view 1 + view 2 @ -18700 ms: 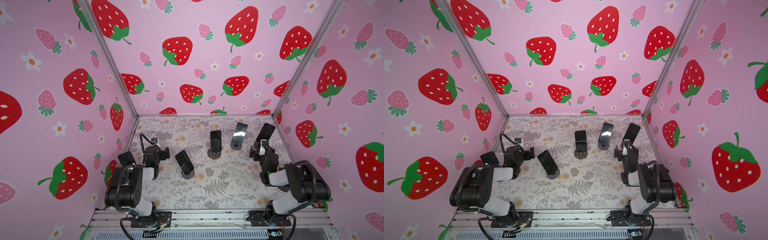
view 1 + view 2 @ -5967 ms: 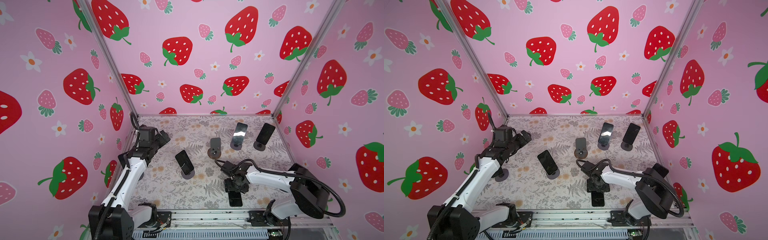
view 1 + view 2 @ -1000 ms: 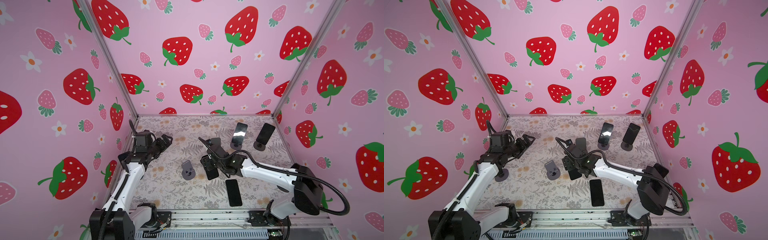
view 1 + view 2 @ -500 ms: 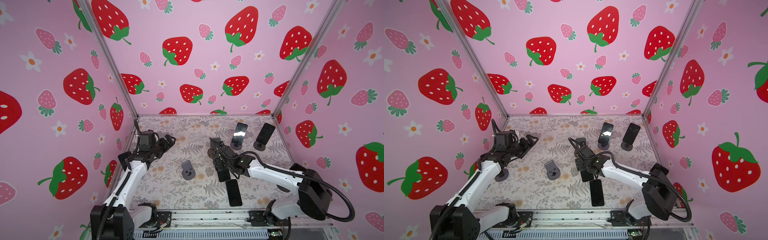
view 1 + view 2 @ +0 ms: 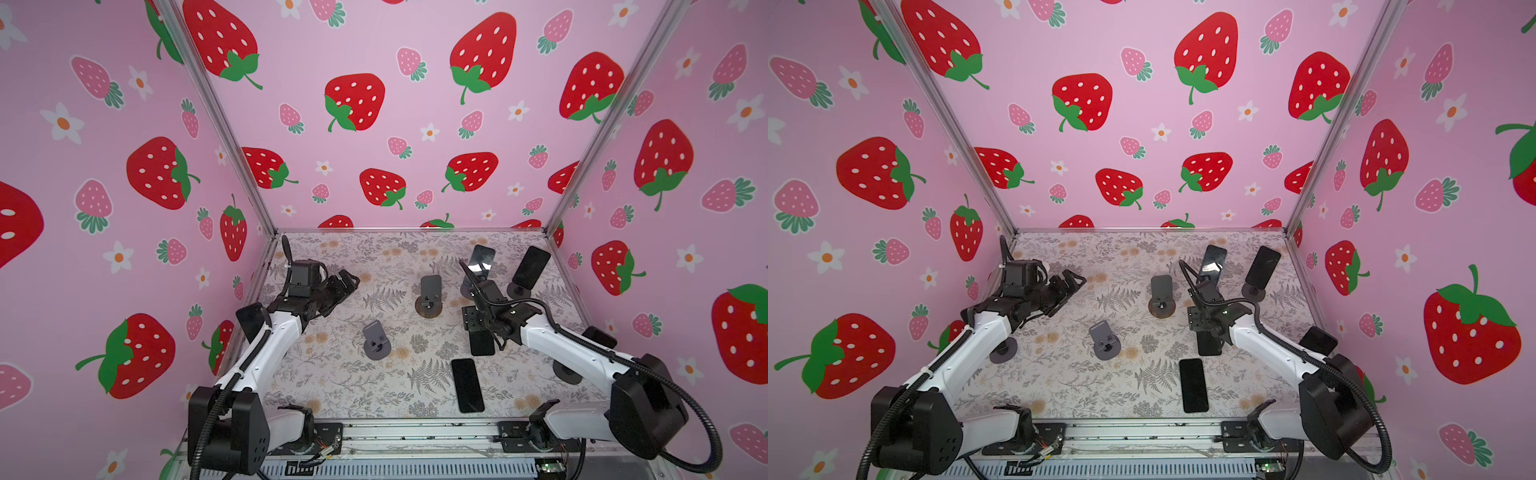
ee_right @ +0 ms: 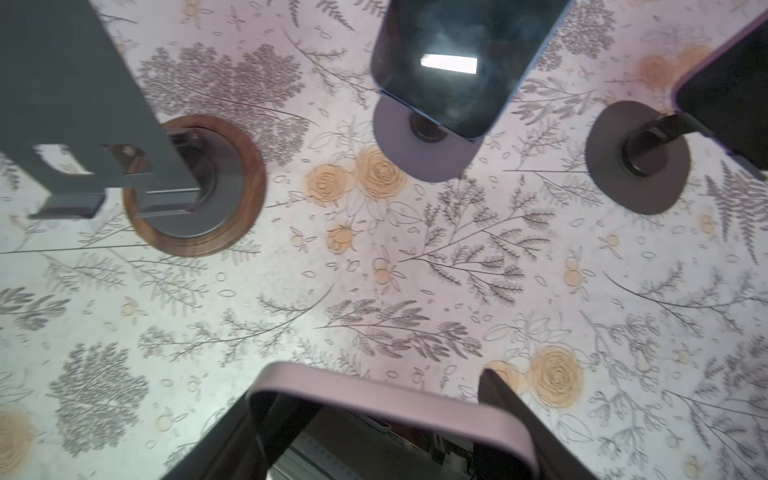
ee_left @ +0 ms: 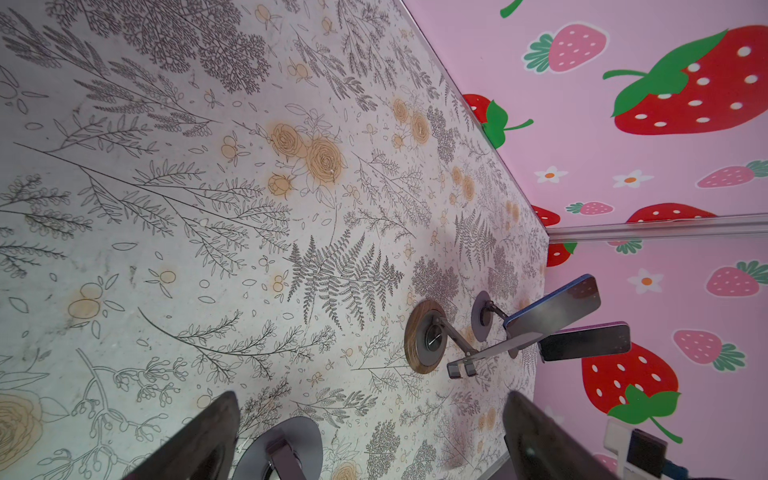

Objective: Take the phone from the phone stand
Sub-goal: 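Lower the held phone and lay it flat beside the first phone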

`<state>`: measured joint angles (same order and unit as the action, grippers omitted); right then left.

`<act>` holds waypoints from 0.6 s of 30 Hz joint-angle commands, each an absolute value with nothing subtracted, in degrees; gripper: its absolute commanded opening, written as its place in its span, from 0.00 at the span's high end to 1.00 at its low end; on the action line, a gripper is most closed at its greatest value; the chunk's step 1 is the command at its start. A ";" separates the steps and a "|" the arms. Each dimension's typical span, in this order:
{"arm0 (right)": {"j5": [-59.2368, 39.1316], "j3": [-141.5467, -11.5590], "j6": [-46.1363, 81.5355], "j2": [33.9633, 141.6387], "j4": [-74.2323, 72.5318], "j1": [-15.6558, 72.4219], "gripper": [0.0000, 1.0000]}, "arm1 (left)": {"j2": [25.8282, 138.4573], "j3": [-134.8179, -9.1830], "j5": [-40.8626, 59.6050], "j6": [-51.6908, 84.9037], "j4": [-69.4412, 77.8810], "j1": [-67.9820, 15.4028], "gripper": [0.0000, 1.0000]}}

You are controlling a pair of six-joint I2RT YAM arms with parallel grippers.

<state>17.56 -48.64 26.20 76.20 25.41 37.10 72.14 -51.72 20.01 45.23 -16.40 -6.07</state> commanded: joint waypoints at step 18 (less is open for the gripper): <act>12.71 -41.07 28.69 78.90 28.90 35.86 0.31 | 71.71 -53.82 19.69 44.30 -16.37 -6.63 0.00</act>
